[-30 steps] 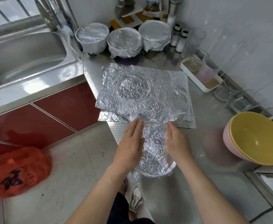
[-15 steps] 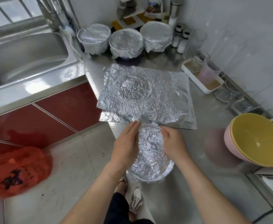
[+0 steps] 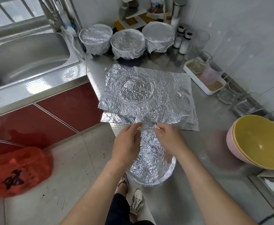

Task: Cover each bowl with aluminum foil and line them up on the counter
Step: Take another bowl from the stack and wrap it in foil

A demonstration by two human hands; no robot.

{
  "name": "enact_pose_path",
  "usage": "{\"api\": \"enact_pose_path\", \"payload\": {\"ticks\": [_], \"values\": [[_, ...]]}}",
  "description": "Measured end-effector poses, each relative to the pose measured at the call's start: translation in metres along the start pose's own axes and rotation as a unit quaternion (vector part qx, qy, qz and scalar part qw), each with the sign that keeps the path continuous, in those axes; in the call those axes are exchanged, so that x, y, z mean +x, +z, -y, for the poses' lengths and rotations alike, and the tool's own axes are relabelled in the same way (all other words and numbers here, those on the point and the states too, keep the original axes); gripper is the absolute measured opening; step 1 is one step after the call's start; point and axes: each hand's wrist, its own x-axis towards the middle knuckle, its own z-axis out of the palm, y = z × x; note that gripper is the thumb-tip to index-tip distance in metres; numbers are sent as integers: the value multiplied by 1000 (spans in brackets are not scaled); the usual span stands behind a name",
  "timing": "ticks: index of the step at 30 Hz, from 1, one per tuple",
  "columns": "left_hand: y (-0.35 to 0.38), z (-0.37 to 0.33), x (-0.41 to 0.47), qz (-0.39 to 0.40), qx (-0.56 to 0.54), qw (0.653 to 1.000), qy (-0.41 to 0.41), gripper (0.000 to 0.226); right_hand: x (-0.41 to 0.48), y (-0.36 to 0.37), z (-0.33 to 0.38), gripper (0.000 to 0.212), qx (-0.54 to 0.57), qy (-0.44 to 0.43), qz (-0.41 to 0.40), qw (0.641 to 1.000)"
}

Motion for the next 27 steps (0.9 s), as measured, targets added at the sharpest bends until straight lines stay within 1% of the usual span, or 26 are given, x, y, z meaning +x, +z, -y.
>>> {"api": "enact_pose_path", "payload": {"ticks": [3,6,12,14,17,19,21,23,27], "values": [[0,-2,2,5,-11,1000,9,36,-2,6,1,30,-29,-27,-31,999],[2,2,2,12,-8,1000,12,35,-2,11,-3,25,-25,-44,-51,997],[2,6,10,65,-9,998,-3,36,1,17,-9,22,-34,-46,-61,996],[2,7,11,53,6,998,17,32,-1,15,-8,21,-31,-48,-65,996],[0,8,13,34,73,995,65,25,-4,14,-8,22,-25,-44,-66,997],[-6,6,18,56,99,987,112,23,-7,14,-12,22,-14,-39,-68,997],[-14,2,24,99,101,980,142,22,-9,14,-15,21,-1,-36,-70,997],[-20,-1,27,128,100,977,136,19,-10,13,-17,21,5,-33,-67,997],[-22,-4,25,115,86,980,135,18,-13,8,-18,19,21,-37,-72,996]]}}
